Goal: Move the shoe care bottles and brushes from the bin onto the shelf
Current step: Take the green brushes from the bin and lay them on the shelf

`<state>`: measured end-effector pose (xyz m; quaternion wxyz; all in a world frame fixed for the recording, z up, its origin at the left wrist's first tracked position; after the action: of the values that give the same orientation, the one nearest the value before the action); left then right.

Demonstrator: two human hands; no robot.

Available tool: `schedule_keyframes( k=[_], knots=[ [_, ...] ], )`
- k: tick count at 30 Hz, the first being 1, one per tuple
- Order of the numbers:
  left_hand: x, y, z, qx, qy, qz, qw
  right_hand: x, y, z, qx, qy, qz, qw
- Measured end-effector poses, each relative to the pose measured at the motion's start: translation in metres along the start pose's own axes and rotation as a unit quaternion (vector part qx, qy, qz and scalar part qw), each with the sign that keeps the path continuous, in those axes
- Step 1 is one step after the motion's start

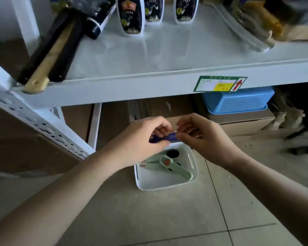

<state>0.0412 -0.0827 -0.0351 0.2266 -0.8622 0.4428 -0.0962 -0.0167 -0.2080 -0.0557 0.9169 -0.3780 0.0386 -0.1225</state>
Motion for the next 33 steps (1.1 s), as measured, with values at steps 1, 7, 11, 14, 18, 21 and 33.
schedule_keyframes(
  k=[1,7,11,14,18,21,33],
  knots=[
    [0.002,0.011,0.016,0.014,-0.010,0.007,1.000,-0.002,0.013,-0.017,-0.021,0.012,0.008,1.000],
    [0.024,0.060,0.142,0.112,-0.098,0.017,0.989,-0.010,0.090,-0.118,-0.157,0.117,0.086,0.977],
    [0.032,0.093,0.203,0.177,-0.134,0.056,0.973,-0.013,0.134,-0.160,-0.185,0.151,0.149,0.960],
    [0.033,0.115,0.237,0.228,-0.156,0.095,0.956,-0.012,0.162,-0.178,-0.211,0.151,0.188,0.947],
    [0.034,0.138,0.265,0.264,-0.153,0.118,0.945,-0.007,0.185,-0.192,-0.244,0.152,0.195,0.938],
    [0.035,0.148,0.277,0.290,-0.147,0.114,0.939,-0.005,0.197,-0.199,-0.290,0.151,0.212,0.921],
    [0.045,0.170,0.312,0.341,-0.159,0.151,0.914,-0.003,0.183,-0.219,-0.271,0.224,0.158,0.923]
  ],
)
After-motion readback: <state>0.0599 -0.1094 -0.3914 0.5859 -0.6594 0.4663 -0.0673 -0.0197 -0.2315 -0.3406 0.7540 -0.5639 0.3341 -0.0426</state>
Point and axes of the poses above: each hand's wrist, its own x-axis towards the middle knuckle, its own y-axis out of the palm, z = x × y, the point moved 8 cm from there along x, towards the middle knuckle, and after that the axes turned 13 degrees about -x, right-handed, at the moved point
